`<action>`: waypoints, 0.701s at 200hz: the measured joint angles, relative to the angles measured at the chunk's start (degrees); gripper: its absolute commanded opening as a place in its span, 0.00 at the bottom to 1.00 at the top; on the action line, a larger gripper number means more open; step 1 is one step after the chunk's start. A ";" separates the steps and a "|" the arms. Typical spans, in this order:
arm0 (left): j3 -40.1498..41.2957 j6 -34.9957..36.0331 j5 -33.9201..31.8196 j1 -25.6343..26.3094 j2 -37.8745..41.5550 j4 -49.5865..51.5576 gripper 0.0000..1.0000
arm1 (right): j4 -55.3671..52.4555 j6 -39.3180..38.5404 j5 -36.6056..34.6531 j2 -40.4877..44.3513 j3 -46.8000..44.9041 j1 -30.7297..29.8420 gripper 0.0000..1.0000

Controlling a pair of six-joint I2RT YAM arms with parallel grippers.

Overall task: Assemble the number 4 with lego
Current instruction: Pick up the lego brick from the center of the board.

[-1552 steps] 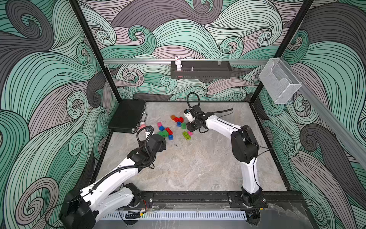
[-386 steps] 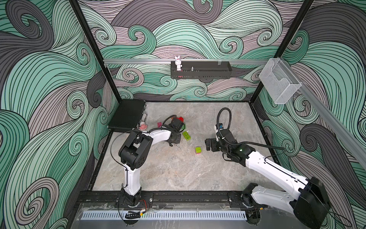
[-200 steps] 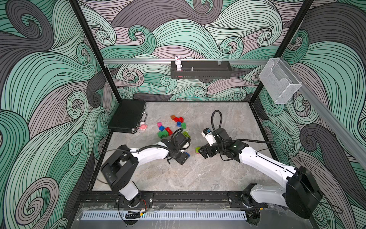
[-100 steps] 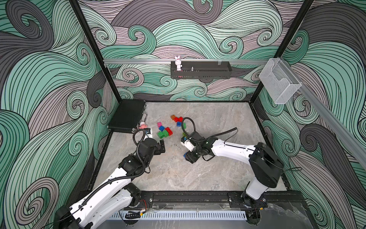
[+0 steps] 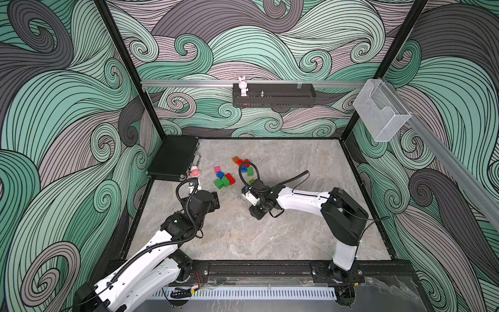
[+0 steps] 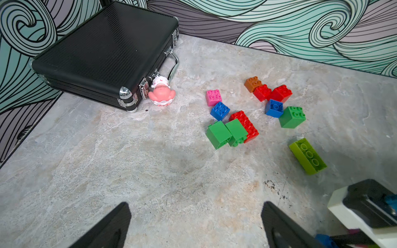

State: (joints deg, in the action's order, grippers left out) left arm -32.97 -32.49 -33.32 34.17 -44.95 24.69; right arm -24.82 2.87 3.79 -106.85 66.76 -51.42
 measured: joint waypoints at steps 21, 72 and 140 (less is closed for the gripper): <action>-0.02 0.00 -0.09 0.00 -0.96 0.28 0.99 | -0.04 0.20 -0.63 -0.04 0.09 -0.17 0.40; -0.02 0.02 -0.09 -0.02 -1.51 0.50 0.98 | -0.35 0.59 -1.40 -1.68 0.94 -0.70 0.38; -0.83 0.07 1.70 -0.11 -4.33 0.63 0.99 | -0.48 1.77 -2.29 0.48 0.55 -0.66 0.17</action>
State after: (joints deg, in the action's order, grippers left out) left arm -33.80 -32.42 -31.62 34.06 -49.28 25.32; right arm -25.30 4.64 1.50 -106.37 67.31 -52.07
